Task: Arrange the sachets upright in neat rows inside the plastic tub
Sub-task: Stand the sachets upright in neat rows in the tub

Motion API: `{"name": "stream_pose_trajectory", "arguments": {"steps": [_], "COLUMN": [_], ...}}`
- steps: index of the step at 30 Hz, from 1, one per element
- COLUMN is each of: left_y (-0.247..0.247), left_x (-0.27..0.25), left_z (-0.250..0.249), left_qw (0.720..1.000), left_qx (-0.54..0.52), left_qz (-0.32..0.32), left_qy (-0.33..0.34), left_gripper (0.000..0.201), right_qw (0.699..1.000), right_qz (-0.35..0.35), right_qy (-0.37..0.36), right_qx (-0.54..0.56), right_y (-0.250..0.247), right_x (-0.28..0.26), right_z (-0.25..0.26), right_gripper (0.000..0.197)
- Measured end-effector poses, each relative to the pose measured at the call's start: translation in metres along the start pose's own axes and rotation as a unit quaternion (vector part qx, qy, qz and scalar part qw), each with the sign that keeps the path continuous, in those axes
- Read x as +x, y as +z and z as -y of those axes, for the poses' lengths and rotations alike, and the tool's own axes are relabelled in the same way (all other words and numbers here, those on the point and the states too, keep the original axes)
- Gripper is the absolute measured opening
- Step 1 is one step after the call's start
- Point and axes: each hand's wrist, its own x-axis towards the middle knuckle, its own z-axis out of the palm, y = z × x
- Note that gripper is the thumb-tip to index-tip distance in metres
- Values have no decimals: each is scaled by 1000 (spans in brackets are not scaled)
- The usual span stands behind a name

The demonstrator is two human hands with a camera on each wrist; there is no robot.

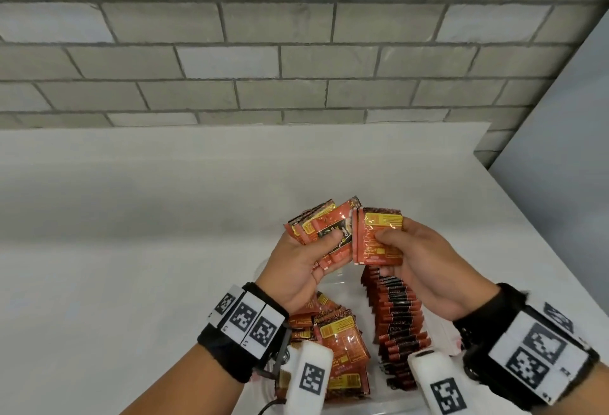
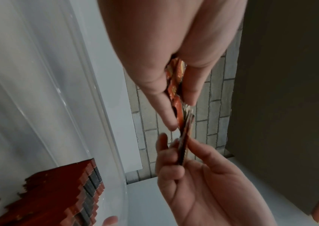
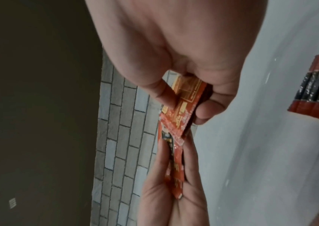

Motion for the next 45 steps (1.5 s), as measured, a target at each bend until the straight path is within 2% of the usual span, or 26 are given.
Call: {"name": "stream_pose_trajectory", "arguments": {"steps": [6, 8, 12, 15, 17, 19, 21, 26, 29, 32, 34, 35, 37, 39, 41, 43, 44, 45], "left_y": [1, -1, -1, 3, 2, 2, 1, 1, 7, 17, 19, 20, 17, 15, 15, 17, 17, 18], "left_x": [2, 3, 2, 3, 6, 8, 8, 7, 4, 3, 5, 6, 6, 4, 2, -1, -2, -4], "left_z": [3, 2, 4, 3, 2, -2, -4, 2, 1, 1, 1, -1, -4, -6, -7, -8, -8, -9], "left_qw": [998, 998, 999, 998, 999, 999, 998, 995, 992, 993, 997, 998, 999, 998, 997, 995, 994, 992], "left_qx": [62, 53, 32, 49, 38, -15, -35, 100, 121, 104, 70, 53, 33, 18, -1, -21, -30, -39], "left_qz": [-8, -2, 12, 15, 0, -18, -34, -12, 23, 48, 31, 22, 17, 22, 26, 41, 49, 59], "left_qy": [24, 19, 24, 22, 3, -29, -42, -16, -19, -16, -17, -24, -37, -49, -67, -90, -98, -103], "left_gripper": [27, 22, 32, 35, 26, 14, 12, 19, 29, 26, 21, 20, 22, 25, 14, 11, 10, 12], "right_qw": [999, 999, 997, 996, 998, 999, 999, 997, 991, 982, 955, 926, 864, 835, 792, 727, 710, 709], "right_qz": [-13, -25, -19, -17, -19, -35, -43, -14, -5, 18, -7, -34, -62, -21, 65, 105, 99, 86], "right_qy": [-8, -15, 2, 27, 27, 12, -9, -38, -76, -131, -174, -184, -203, -248, -294, -330, -347, -356], "right_qx": [-47, -18, 79, 79, 50, 31, 13, -68, -107, -137, -242, -326, -456, -491, -531, -593, -604, -602], "right_y": [5, 3, 5, 5, 2, -1, -4, -2, 3, 14, 17, 17, 14, 12, 17, 22, 24, 26], "right_x": [5, 6, 7, 8, 9, 10, 10, 8, 6, 1, -1, -2, -5, -12, -19, -20, -19, -18], "right_z": [-4, -4, -5, -5, -4, -1, 1, -1, -2, -1, -1, 1, 6, 12, 18, 18, 18, 18], "right_gripper": [19, 19, 19, 19, 20, 20, 20, 21, 20, 20, 18, 20, 48, 83, 102, 105, 101, 95]}}
